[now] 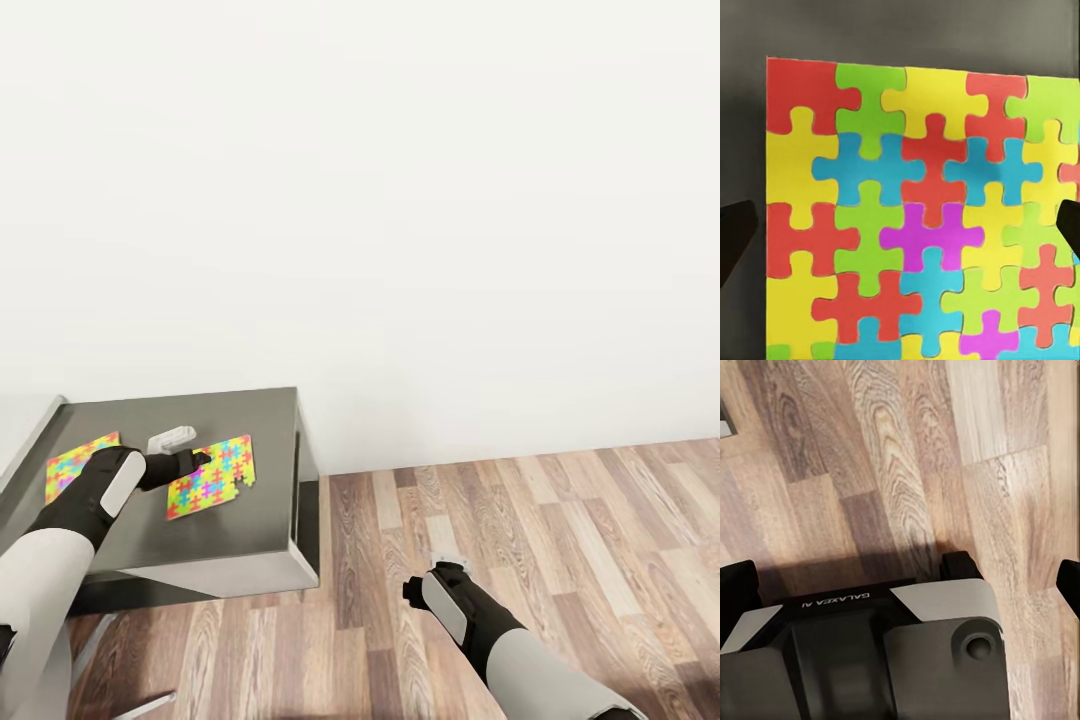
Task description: Put all the toys in the child's room - the three board games (two on the bed and one on the table), the two jigsaw puzzles on the table, and the tennis ball on the table - inside the toy box on the table in the child's room.
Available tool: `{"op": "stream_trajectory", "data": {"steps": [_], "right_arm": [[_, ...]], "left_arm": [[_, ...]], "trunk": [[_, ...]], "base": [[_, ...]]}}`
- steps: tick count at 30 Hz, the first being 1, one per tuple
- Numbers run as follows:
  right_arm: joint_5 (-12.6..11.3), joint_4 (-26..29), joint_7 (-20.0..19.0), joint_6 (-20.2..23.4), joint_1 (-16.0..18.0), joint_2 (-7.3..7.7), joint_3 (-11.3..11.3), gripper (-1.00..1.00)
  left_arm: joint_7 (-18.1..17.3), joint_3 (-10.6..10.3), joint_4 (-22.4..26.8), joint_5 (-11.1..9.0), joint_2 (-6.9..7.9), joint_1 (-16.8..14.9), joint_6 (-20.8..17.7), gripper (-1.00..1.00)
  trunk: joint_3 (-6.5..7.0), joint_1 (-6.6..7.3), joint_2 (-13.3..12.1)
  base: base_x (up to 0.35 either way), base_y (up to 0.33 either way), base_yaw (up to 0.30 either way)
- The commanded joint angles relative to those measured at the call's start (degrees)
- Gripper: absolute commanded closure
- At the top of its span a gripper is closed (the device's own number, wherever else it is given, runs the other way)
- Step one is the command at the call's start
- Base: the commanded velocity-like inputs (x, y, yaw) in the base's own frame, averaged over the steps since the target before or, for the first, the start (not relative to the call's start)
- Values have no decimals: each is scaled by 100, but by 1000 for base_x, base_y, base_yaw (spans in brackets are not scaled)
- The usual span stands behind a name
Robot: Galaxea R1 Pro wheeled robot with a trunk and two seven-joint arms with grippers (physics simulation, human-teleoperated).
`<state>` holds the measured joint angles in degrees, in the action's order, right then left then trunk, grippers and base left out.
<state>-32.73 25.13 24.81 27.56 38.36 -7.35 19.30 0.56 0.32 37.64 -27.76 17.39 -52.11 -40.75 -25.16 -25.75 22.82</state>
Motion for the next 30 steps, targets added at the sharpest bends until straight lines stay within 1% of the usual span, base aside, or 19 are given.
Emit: {"op": "stream_trajectory", "data": {"steps": [1, 6, 14, 20, 24, 30], "right_arm": [[-58, 9, 50, 17, 4, 5, 48, -100], [-58, 9, 50, 13, 4, 5, 48, -100], [-58, 9, 50, 13, 4, 5, 47, -100], [-58, 9, 50, 13, 4, 5, 45, -100], [-58, 9, 50, 13, 4, 5, 41, -100], [-58, 9, 50, 13, 4, 4, 44, -100]], "left_arm": [[6, 2, 6, -19, 1, -3, -30, -100], [6, -4, 6, -19, -2, -3, -30, -100], [6, 2, 6, -19, -8, -3, -30, -100], [6, 3, 6, -19, -8, -2, -30, -100], [6, 3, 6, -19, -8, -3, -30, -100], [6, 0, 6, -19, -8, -5, -30, -100]], "trunk": [[-9, -3, 10], [-9, -3, 10], [-9, -3, 10], [-9, -3, 10], [-6, -3, 10], [9, -3, 10]], "base": [[0, -124, 0], [0, -50, 0], [2, -146, 0], [108, -142, 0], [41, -44, -25], [7, -7, -115]]}}
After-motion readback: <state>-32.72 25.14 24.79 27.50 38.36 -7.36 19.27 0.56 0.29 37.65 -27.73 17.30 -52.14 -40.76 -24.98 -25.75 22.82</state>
